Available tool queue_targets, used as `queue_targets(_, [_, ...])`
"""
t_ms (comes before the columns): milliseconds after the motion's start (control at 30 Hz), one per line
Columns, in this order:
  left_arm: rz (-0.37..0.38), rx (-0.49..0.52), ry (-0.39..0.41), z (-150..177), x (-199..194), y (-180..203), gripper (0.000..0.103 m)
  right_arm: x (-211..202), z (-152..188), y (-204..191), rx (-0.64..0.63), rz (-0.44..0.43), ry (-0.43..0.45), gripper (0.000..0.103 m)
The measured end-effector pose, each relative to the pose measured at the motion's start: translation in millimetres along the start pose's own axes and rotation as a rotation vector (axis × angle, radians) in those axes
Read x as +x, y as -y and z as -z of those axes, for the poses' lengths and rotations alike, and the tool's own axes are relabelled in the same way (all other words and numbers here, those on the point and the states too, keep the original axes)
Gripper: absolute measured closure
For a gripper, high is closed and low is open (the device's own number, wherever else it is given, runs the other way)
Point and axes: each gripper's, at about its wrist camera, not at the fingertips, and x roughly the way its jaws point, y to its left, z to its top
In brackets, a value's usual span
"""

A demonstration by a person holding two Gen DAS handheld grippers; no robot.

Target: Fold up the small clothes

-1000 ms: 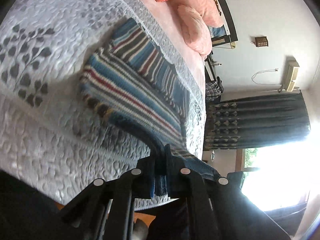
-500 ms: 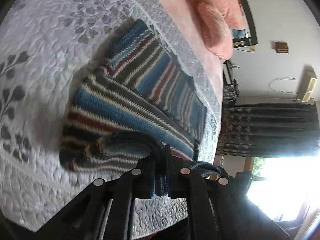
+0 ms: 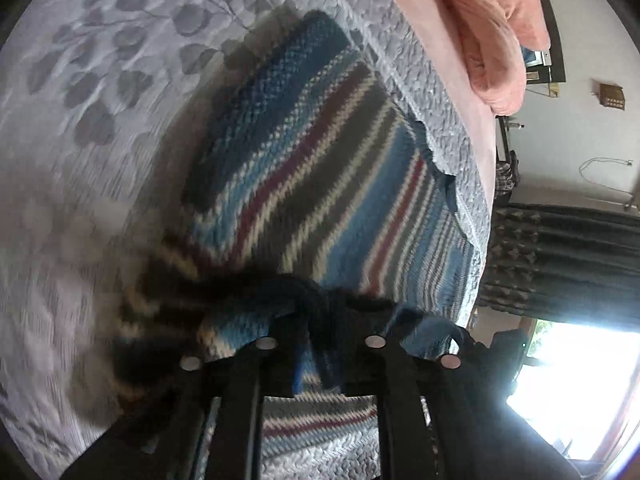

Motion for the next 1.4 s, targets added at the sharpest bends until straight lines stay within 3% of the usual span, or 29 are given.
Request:
queue_targets(67, [0.027, 0.014, 0.009, 0, -5, 1, 0.068, -10, -4, -1, -0.001, -0.047, 0.000, 0.073])
queue_targets(133, [0.028, 0.099, 0.071, 7, -23, 10, 0.049, -33, -6, -7, -0.047, -0.091, 0.043, 0.059])
queue_targets(233, [0.015, 0.248, 0.123, 14, -40, 24, 0.046, -49, -8, -18, -0.181, -0.044, 0.060, 0.054])
queue_targets(367, [-0.074, 0.392, 0.126, 12, -33, 37, 0.041, -29, -5, -20, -0.304, 0.076, 0.014, 0.049])
queue_targets(533, [-0.186, 0.495, 0.089, 4, -9, 44, 0.040, -8, 3, -24, -0.410, 0.141, -0.007, 0.049])
queue_targets(700, [-0.214, 0.533, 0.050, 1, 7, 42, 0.039, 5, 3, -24, -0.452, 0.180, -0.031, 0.049])
queue_targets(767, [-0.217, 0.568, 0.043, 6, 8, 46, 0.041, 8, 0, -26, -0.452, 0.183, -0.030, 0.058])
queue_targets(800, [-0.216, 0.586, 0.037, 9, 10, 48, 0.045, 8, 1, -25, -0.457, 0.182, -0.035, 0.070])
queue_targets(867, [-0.242, 0.608, 0.026, 14, 13, 49, 0.074, 7, 2, -27, -0.471, 0.197, -0.022, 0.085])
queue_targets(900, [-0.249, 0.610, 0.030, 14, 14, 50, 0.079, 5, 4, -27, -0.481, 0.200, -0.011, 0.094])
queue_targets(933, [-0.243, 0.610, 0.040, 16, 13, 49, 0.091, 3, 5, -27, -0.481, 0.197, 0.001, 0.094])
queue_targets(967, [-0.239, 0.615, 0.056, 18, 10, 50, 0.094, -2, 8, -27, -0.478, 0.184, 0.022, 0.094])
queue_targets(1267, [-0.125, 0.704, 0.207, 52, -49, 88, 0.096, -58, 33, -53, -0.526, 0.128, 0.168, 0.096])
queue_targets(1400, [-0.098, 0.735, 0.282, 50, -79, 114, 0.097, -88, 28, -75, -0.553, 0.119, 0.258, 0.096])
